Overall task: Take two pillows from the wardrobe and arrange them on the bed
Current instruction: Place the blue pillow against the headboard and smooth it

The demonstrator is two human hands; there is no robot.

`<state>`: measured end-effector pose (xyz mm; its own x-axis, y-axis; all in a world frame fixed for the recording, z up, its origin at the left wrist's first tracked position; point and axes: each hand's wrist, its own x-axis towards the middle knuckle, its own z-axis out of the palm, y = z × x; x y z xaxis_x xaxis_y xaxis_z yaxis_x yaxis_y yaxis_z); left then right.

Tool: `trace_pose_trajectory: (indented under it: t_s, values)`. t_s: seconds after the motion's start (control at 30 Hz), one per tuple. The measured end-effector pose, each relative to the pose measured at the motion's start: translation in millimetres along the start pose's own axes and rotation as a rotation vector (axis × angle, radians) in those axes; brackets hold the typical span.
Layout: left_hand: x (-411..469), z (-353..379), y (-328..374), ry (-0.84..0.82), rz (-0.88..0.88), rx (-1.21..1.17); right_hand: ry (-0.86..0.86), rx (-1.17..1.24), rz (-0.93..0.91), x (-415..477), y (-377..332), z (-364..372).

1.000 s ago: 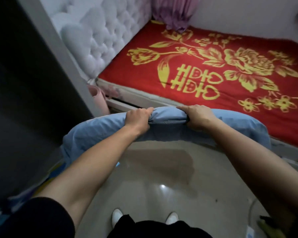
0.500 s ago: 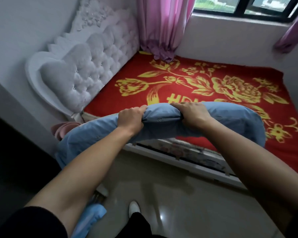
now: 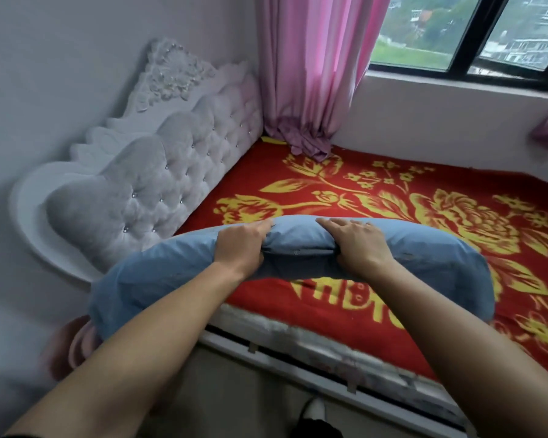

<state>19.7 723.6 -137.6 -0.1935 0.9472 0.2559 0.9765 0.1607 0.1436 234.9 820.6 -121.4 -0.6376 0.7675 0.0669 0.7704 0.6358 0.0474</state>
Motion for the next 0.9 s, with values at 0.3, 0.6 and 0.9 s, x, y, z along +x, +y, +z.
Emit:
trace_pose_trajectory:
  t_s: [0.3, 0.6, 0.9]
  values:
    - [128.9, 47.1, -44.7, -0.088, -0.085, 0.115, -0.047, 0.115, -0.096, 166.6, 34.5, 53.6]
    - [228.9, 91.9, -137.8, -0.118, -0.197, 0.110, -0.057, 0.099, -0.149, 313.2, 8.8, 99.0]
    - [247.0, 248.6, -210.7, -0.501, -0.083, 0.104, -0.277, 0.061, 0.051, 352.8, -24.4, 251.7]
